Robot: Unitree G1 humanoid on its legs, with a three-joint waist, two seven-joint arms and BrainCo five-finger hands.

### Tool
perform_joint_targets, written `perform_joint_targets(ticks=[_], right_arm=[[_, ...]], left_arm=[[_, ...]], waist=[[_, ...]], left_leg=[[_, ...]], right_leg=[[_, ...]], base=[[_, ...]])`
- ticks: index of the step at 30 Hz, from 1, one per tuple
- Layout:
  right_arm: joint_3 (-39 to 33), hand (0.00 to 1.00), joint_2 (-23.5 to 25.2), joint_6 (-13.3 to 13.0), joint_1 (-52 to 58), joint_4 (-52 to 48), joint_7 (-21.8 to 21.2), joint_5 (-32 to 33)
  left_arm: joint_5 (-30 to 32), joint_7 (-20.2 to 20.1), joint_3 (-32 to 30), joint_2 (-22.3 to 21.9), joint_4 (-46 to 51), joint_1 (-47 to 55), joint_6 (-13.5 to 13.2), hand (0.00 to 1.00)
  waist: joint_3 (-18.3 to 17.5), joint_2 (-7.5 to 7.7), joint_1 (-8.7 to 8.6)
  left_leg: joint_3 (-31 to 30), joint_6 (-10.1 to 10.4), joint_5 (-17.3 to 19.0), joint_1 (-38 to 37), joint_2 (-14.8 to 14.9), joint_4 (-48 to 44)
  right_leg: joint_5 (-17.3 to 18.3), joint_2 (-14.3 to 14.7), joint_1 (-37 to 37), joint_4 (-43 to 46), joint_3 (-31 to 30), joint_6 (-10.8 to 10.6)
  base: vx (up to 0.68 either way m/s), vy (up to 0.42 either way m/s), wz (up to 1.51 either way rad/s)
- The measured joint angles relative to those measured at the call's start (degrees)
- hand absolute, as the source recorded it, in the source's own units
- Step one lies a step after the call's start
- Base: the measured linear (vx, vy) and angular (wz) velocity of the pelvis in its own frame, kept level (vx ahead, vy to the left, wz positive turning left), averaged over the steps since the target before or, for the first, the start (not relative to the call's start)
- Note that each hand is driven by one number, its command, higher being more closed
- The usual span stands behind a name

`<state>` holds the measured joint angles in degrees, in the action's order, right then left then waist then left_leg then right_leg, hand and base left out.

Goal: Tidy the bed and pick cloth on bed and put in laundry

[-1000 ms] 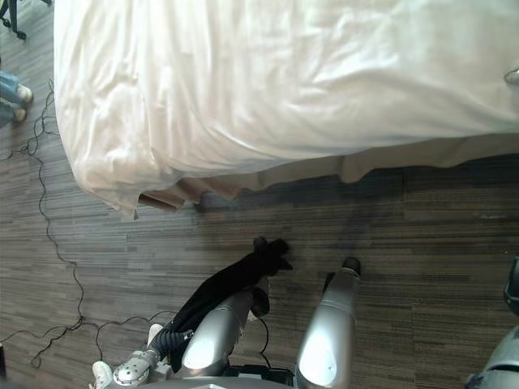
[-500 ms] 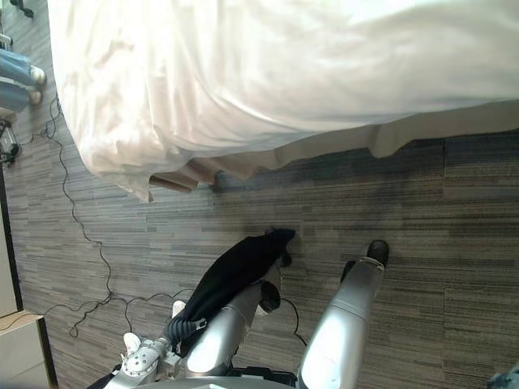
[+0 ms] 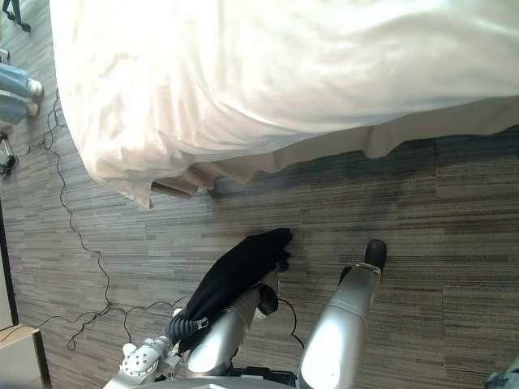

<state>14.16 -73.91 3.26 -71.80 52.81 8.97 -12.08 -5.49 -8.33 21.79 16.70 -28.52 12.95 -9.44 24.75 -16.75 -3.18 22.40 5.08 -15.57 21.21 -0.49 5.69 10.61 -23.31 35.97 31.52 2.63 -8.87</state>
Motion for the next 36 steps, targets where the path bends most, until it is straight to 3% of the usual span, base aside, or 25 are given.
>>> perform_joint_targets(ticks=[2, 3, 8, 10, 15, 18, 21, 24, 25, 28, 30, 32, 34, 35, 36], right_arm=[[-0.06, 0.00, 0.06, 0.01, 0.00, -0.11, 0.84, 0.98], [-0.61, 0.00, 0.67, 0.02, 0.09, -0.38, 1.54, 2.05], [-4.96, 0.00, 0.73, 0.07, 2.37, -4.01, 4.70, 4.98], [-6.73, 0.00, 0.78, 0.09, 3.93, -4.76, 5.10, 6.32], [-12.86, 0.00, 2.29, 0.04, 8.04, -6.42, 4.77, 6.39], [-17.52, 0.00, 6.29, -1.14, 15.10, -12.21, 2.53, 7.51], [-17.52, 0.00, 12.30, -1.04, 20.60, -12.21, -0.07, 7.72], [-18.56, 0.00, 18.16, -1.81, 25.36, -12.51, -1.13, 10.45], [-19.51, 0.00, 20.41, -2.85, 27.93, -12.79, -1.33, 10.93], [-21.15, 0.00, 22.66, -4.81, 31.52, -13.48, -1.83, 11.68], [-23.10, 0.00, 23.55, -6.65, 32.99, -13.59, -3.15, 12.86], [-24.51, 0.00, 24.17, -8.34, 35.69, -15.14, -4.38, 13.06], [-26.00, 0.00, 24.91, -8.77, 38.48, -17.98, -5.13, 12.87], [-27.25, 0.00, 25.52, -8.77, 38.19, -18.52, -5.54, 12.86], [-28.53, 0.00, 25.73, -8.65, 38.05, -19.39, -5.85, 12.80]], left_arm=[[0.00, 0.03, 0.04, 0.11, 0.10, 0.26, -0.39, 1.00], [0.00, 0.07, -0.02, 0.13, 0.04, 0.84, -1.18, 1.00], [0.49, 0.09, 0.13, 0.33, -0.23, 1.20, -2.77, 1.00], [0.50, 0.13, 0.14, 0.32, -0.77, 1.36, -3.65, 1.00], [0.64, 1.24, -0.64, -0.08, -2.36, 1.62, -5.94, 1.00], [0.62, 1.06, -1.76, -0.92, -4.44, 1.95, -7.18, 1.00], [0.35, 1.23, -4.52, -0.80, -4.61, 1.92, -8.75, 1.00], [0.54, 1.83, -7.36, -0.26, -4.76, 1.81, -8.66, 1.00], [0.58, 2.52, -8.56, 0.29, -5.45, 1.43, -7.95, 1.00], [0.47, 4.48, -10.04, 1.08, -9.57, -1.27, -5.82, 1.00], [0.40, 4.91, -10.21, 1.13, -11.84, -2.58, -4.91, 1.00], [-0.08, 4.85, -10.90, 1.19, -13.59, -3.13, -4.36, 1.00], [-0.42, 4.44, -11.78, 1.70, -14.67, -3.03, -3.87, 1.00], [-0.65, 4.19, -12.83, 1.76, -15.65, -3.41, -3.40, 1.00], [-0.68, 4.14, -13.74, -0.38, -17.14, -3.51, -3.24, 1.00]], waist=[[-0.02, -0.03, 0.03], [-0.16, -0.22, -0.07], [0.08, 0.10, -0.81], [0.18, 0.24, -1.10], [1.39, 1.89, -1.73], [1.91, 2.74, -2.34], [3.44, 5.31, -1.32], [3.56, 9.21, 0.52], [3.22, 10.64, 0.54], [3.19, 13.63, 0.76], [2.76, 14.39, 0.52], [2.55, 14.48, -0.15], [1.67, 16.13, -0.78], [1.43, 16.25, -0.80], [0.46, 14.15, -0.67]], left_leg=[[-0.76, 0.81, 1.75, -0.15, 0.67, 0.26], [-0.95, -0.67, 4.63, -0.33, 1.21, 0.27], [-0.02, -1.01, 4.79, -0.72, -0.24, 0.26], [0.14, -2.08, 3.96, -1.11, -0.71, 0.01], [0.77, -2.47, 3.79, -3.62, -0.69, -0.05], [1.98, -3.06, 5.35, -6.50, -0.42, -0.47], [2.64, -3.66, 10.74, -6.38, 3.54, -9.22], [3.86, -3.24, 16.94, -6.51, 7.91, -18.29], [3.54, -2.90, 20.21, -6.50, 10.35, -22.31], [3.48, -2.69, 23.52, -8.24, 14.11, -26.77], [3.48, -2.14, 23.74, -9.59, 15.43, -26.54], [1.99, -0.76, 23.38, -10.47, 16.56, -25.88], [0.21, 1.25, 22.29, -10.66, 16.59, -24.73], [-0.68, 2.41, 21.87, -10.74, 17.06, -24.56], [-1.68, 3.32, 20.22, -10.88, 18.61, -22.06]], right_leg=[[-0.42, 0.63, 0.00, -0.40, -0.07, 0.14], [-0.57, 1.47, 0.23, -0.24, -0.29, 0.15], [-1.00, 0.67, 0.77, 0.32, -2.07, -0.56], [-0.44, 0.27, 0.86, 1.09, -2.50, -0.73], [0.95, 0.35, -1.07, 2.35, -2.42, -0.33], [0.44, 1.24, -5.29, 0.09, -1.95, -0.52], [-3.45, 3.78, -8.73, -2.43, -0.60, -0.07], [-5.38, 4.51, -10.35, -0.79, 4.48, 1.14], [-5.39, 4.89, -11.77, -0.37, 6.08, 1.14], [-5.80, 6.17, -15.34, -3.30, 7.82, 1.18], [-5.84, 7.20, -16.14, -6.13, 5.15, 1.33], [-8.01, 8.86, -18.04, -13.59, -0.85, -0.77], [-9.78, 8.30, -19.71, -17.87, -2.10, -2.63], [-11.54, 8.73, -19.69, -17.65, -1.97, -1.25], [-9.41, 10.80, -18.70, -15.03, -0.61, -0.38]], base=[[-0.07, -0.050, -0.19], [-0.03, -0.005, -0.18], [0.02, -0.017, -0.06], [0.06, -0.074, 0.03], [0.05, -0.114, -0.04], [0.04, -0.051, -0.25], [0.07, -0.089, -0.48], [0.05, -0.070, -0.59], [0.00, -0.061, -0.27], [-0.02, -0.055, -0.38], [0.00, -0.036, -0.25], [0.05, -0.128, 0.08], [0.09, -0.277, 0.39], [0.10, -0.352, 0.26], [0.15, -0.397, 0.26]])
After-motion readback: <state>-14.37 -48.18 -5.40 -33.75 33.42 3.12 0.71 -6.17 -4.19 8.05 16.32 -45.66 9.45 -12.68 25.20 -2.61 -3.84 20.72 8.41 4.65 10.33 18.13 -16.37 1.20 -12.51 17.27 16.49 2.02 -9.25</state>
